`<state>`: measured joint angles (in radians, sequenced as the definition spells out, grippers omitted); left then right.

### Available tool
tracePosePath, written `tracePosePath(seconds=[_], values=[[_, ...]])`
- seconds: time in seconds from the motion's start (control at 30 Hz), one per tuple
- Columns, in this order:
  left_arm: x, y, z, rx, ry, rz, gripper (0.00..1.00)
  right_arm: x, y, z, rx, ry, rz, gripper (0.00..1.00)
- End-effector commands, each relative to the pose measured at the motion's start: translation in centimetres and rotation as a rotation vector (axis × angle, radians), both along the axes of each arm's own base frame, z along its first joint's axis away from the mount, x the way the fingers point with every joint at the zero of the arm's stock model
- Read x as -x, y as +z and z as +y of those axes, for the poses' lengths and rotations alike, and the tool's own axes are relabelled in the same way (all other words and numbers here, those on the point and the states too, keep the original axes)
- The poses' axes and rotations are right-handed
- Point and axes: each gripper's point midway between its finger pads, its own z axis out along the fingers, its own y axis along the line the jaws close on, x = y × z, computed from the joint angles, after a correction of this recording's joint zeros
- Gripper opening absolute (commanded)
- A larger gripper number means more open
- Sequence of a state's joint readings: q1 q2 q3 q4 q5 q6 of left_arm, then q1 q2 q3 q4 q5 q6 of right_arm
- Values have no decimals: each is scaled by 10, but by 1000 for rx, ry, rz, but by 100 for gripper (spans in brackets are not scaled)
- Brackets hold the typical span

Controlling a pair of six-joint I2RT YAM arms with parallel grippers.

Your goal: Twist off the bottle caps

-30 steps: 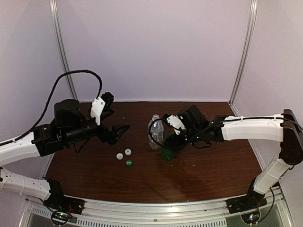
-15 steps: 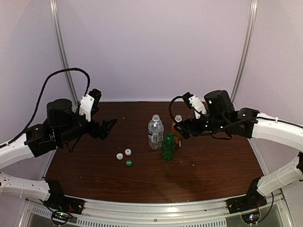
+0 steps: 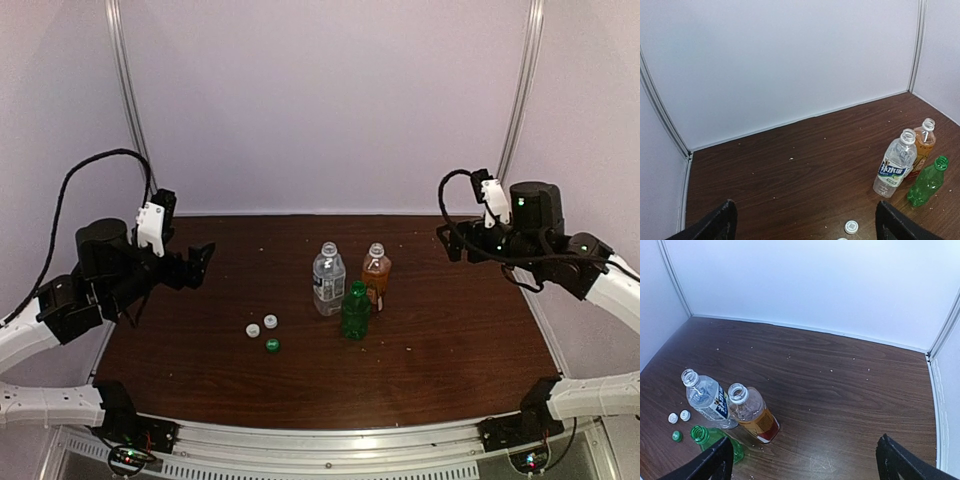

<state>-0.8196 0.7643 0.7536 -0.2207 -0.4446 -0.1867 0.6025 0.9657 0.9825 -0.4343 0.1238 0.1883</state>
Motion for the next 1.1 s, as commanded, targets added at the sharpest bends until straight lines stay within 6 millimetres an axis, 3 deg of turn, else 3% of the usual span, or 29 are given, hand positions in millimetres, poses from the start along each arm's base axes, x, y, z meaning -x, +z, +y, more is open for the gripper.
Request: tracePosePath(seconds=[0.0,0.23,0.47,1.07], values=[[0,4,18,47,54,-17,98,5,1,-22,26,-74,-20,100],[-3,0,25,89,55,-36,98,11,-2,-27,21,-77,-41,100],[-6,-10,18,102,33,-31,98,11,-9,-27,29,-77,-31,100],[-6,-12,20,81,36,-39,98,11,-16,-27,27,-77,-23,100]])
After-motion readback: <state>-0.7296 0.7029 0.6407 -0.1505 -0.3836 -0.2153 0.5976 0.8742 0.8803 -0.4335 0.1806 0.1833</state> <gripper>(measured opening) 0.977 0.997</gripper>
